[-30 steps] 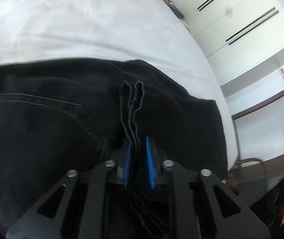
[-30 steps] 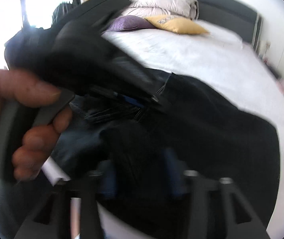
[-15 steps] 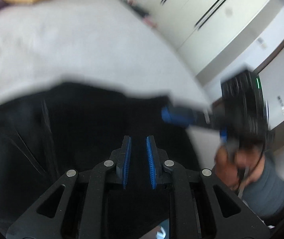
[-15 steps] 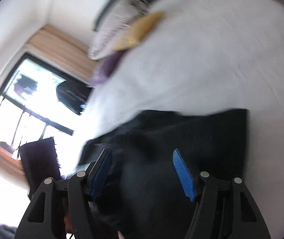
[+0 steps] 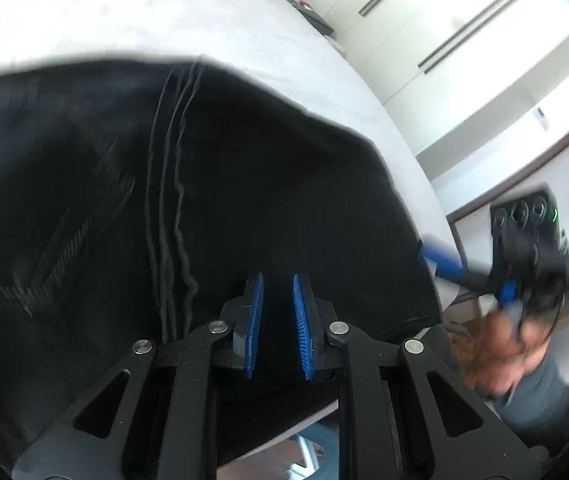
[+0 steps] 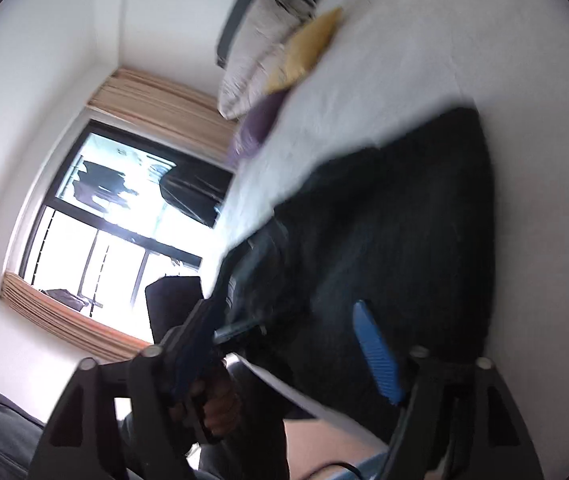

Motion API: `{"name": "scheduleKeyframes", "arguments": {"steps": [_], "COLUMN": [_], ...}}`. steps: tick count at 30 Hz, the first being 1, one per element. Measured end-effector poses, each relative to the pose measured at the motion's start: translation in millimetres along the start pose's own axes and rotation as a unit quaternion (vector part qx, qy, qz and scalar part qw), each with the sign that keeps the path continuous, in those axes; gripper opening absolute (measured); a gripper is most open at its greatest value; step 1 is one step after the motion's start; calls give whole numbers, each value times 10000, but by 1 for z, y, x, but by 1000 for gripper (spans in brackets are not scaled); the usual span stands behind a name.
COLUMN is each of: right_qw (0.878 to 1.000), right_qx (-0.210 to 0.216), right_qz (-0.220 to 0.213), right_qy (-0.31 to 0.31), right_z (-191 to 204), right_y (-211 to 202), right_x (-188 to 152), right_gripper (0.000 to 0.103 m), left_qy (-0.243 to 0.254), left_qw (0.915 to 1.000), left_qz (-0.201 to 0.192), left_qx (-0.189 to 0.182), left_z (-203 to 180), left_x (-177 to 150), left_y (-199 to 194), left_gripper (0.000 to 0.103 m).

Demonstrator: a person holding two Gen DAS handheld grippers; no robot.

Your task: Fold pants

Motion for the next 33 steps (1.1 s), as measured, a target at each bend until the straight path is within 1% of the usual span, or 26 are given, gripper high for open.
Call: {"name": "scheduleKeyframes", "arguments": {"steps": [1,2,3,4,5,6,7,8,10,12,13,14,15,16,18,19,20,21,22,23,24,25,27,29,31,33], "right_qw": [9997,9993,9988,9982,9973,9978,9988,9988,9976,9977,9985,9997,9996,9986,9987,9986,9983,9984,9984,9982,9978,9980,9986,9990,9994,9994], "right_qx": [-233,-368,-445,-414,-414,-427,-329,-152,216,335,297,101,-252,-494,-465,-499,-518,-382,-221,-186,-181,-130,-62,-97,-123,-155], "right_qz": [62,-78,-113,-106,-107,-159,-319,-461,-611,-522,-413,-233,-79,-154,-209,-157,-154,-279,-461,-555,-630,-609,-501,-389,-257,-190], "right_qy": [54,33,186,432,597,487,167,-60,-262,-255,-196,-54,22,-87,-42,85,222,298,225,147,69,74,170,173,196,231], "right_z": [-18,-25,-32,-37,-34,-26,-6,9,31,32,26,11,-6,-10,-7,-5,-2,7,18,25,33,38,40,41,40,46], "right_y": [4,2,-4,-10,-19,-25,-32,-32,-24,-2,15,28,41,39,28,26,23,13,7,3,5,7,14,12,19,27], "right_x": [-15,-17,-19,-19,-16,-12,-4,7,16,17,16,12,6,8,8,12,15,19,25,29,33,36,37,30,26,28], "right_gripper": [61,29,23,25,37,48,65,78,93,94,95,91,82,66,67,72,77,81,86,88,88,88,88,88,88,88], "left_qy": [-169,-338,-364,-295,-258,-260,-302,-399,-749,-1028,-1190,-1274,-1344,-1441,-1681,-1883,-2028,-2245,-2392,-2655,-2848,-3008,-3140,-3255,-3350,-3245], "left_qw": [9997,9991,9990,9994,9994,9992,9986,9974,9932,9872,9815,9776,9740,9690,9545,9401,9303,9196,9140,9054,8992,8948,8924,8900,8890,8909], "left_qz": [-51,-70,-93,-130,-196,-280,-407,-552,-868,-1177,-1449,-1630,-1792,-1988,-2458,-2843,-3053,-3218,-3270,-3310,-3320,-3299,-3241,-3183,-3105,-3152], "left_qx": [-162,-262,-252,-144,-87,-80,-133,-221,-224,-311,-380,-381,-344,-276,-154,10,125,219,217,168,115,19,-61,-238,-326,-419], "left_z": [5,10,12,9,7,5,5,6,21,31,39,45,50,61,84,104,120,138,149,175,203,218,231,251,254,252], "left_x": [-1,-2,-3,-6,-8,-11,-13,-17,-14,-11,-13,-15,-17,-19,-26,-30,-33,-35,-32,-31,-23,-22,-20,-19,-18,-18], "left_y": [-1,-3,-6,-12,-18,-25,-32,-41,-63,-87,-107,-122,-135,-153,-191,-218,-235,-249,-254,-270,-288,-291,-286,-280,-262,-255], "left_gripper": [15,15,15,15,15,15,15,15,15,15,15,16,22,29,84,92,94,94,94,94,94,94,94,94,94,94]}}
Point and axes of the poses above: each gripper's, at about its wrist camera, not at the fingertips, and y roughly the way its jaws point, z to its left, x to its top, the point moved 4 cm from there along y, roughly the way its jaws point, and after that the axes turned 11 degrees about -y, right-handed, at the moved point
